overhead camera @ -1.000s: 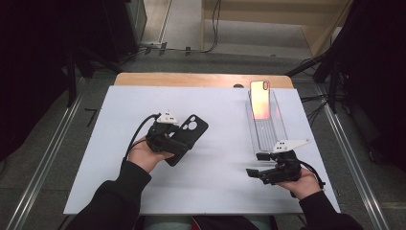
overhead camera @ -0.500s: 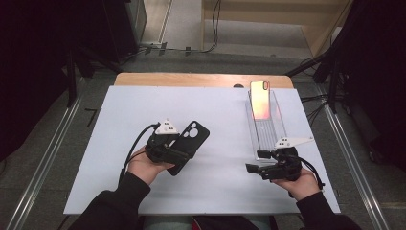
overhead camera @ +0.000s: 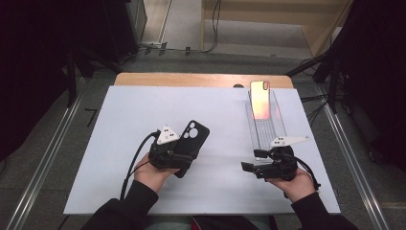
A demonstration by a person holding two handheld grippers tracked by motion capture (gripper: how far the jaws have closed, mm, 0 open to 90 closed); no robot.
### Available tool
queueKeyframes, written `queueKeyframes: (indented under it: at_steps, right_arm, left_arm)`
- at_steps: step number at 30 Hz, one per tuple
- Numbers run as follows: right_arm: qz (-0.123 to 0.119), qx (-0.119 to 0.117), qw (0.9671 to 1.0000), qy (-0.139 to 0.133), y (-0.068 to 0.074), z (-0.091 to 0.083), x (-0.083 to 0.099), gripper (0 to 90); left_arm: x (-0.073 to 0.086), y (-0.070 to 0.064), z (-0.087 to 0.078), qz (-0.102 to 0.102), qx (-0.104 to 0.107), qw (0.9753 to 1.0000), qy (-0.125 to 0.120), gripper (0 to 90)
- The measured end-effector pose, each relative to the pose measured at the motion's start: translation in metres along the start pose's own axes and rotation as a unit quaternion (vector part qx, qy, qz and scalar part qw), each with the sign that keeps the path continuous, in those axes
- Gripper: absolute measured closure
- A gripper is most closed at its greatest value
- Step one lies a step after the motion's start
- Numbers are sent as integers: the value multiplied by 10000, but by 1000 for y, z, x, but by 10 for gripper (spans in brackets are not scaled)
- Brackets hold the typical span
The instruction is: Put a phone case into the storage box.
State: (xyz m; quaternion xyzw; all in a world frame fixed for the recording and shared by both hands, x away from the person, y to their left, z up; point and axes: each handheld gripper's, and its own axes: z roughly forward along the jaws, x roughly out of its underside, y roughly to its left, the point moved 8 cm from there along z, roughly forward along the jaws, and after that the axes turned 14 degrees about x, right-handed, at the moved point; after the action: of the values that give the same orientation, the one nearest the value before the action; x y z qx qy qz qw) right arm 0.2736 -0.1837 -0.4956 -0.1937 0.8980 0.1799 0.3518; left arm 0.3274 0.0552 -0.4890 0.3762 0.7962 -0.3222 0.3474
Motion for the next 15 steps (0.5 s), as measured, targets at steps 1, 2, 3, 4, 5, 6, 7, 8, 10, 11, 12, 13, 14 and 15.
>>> queueKeyframes:
  at_steps: [1,2,3,4,5,6,7,8,10,11,12,13,14,15]
  right_arm:
    - [9,16,10000,-20,0,0,-1,201]
    - [15,37,10000,-37,1,0,-2,201]
    - [16,57,10000,-57,1,0,-2,201]
    - [-8,81,9999,-94,2,0,-3,201]
    - [-25,100,9999,-125,2,0,-4,205]
    - [-68,101,9998,-179,3,0,-5,209]
    - [-96,104,9996,-225,4,0,-6,208]
    - [-93,100,9996,-252,5,0,-7,208]
    - [-8,38,9997,-247,7,1,-9,209]
    - [38,4,9997,-248,8,1,-11,208]
    - [77,-20,9997,-251,9,1,-12,208]
    - [71,-16,9996,-273,10,1,-13,208]
    - [77,2,9996,-259,10,1,-14,208]
    - [77,28,9996,-261,11,2,-15,208]
  left_arm:
    - [0,0,1,12,-32,10000,-12,136]
    - [0,0,2,20,-75,10000,-62,136]
    - [0,0,3,4,-88,9999,-102,136]
    - [0,-1,4,-12,-95,9999,-139,136]
    - [0,-1,5,-38,-91,9998,-168,136]
    - [0,-2,6,-54,-108,9997,-200,136]
    - [-1,-3,7,-60,-129,9996,-229,136]
    - [-1,-4,8,-36,-169,9995,-264,136]
    - [-1,-5,9,-15,-209,9992,-345,136]
    - [-1,-5,10,-27,-205,9991,-371,136]
    - [-1,-5,11,-77,-223,9990,-382,136]
    - [-1,-5,12,-91,-253,9988,-399,136]
    - [0,-4,12,-90,-271,9988,-405,136]
    - [-1,-4,13,-83,-298,9986,-422,136]
